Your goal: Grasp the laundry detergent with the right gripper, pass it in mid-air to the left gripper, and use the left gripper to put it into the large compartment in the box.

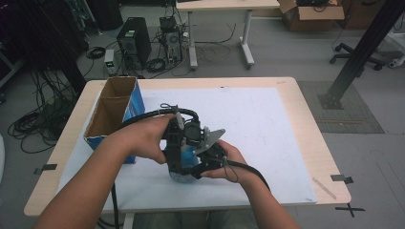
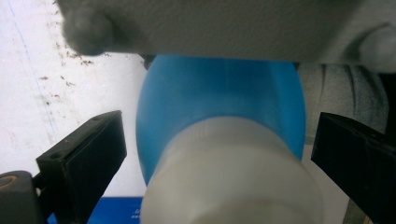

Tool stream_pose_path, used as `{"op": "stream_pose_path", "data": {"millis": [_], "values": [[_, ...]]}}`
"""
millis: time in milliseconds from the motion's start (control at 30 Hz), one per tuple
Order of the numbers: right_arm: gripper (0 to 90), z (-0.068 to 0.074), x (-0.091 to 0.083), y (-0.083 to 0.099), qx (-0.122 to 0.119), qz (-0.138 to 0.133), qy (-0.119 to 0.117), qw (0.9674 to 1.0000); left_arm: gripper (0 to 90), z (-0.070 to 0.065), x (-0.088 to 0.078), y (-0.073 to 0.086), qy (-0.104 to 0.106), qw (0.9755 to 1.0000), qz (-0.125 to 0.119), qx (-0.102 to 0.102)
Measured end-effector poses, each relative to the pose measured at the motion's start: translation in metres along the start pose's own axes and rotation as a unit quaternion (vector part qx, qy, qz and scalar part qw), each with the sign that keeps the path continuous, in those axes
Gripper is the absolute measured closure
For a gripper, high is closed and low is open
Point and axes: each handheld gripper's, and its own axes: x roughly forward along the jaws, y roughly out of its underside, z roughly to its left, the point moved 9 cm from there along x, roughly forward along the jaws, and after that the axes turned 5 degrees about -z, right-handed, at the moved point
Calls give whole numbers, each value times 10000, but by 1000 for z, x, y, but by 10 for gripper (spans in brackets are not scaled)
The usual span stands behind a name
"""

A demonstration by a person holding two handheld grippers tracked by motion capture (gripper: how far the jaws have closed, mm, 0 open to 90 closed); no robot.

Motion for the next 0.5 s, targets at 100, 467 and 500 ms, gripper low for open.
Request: {"op": "stream_pose_path", "data": {"millis": [100,467,500], "values": [[453,0,0,0,9,-11,3,10000,44,0,1,0,-10,10000,5,-7],[453,0,-2,-4,-24,-61,32,10000,90,1,1,-1,-92,10000,-9,22],[453,0,-3,-4,-14,-52,33,10000,94,1,1,-1,-94,10000,-26,13]]}}
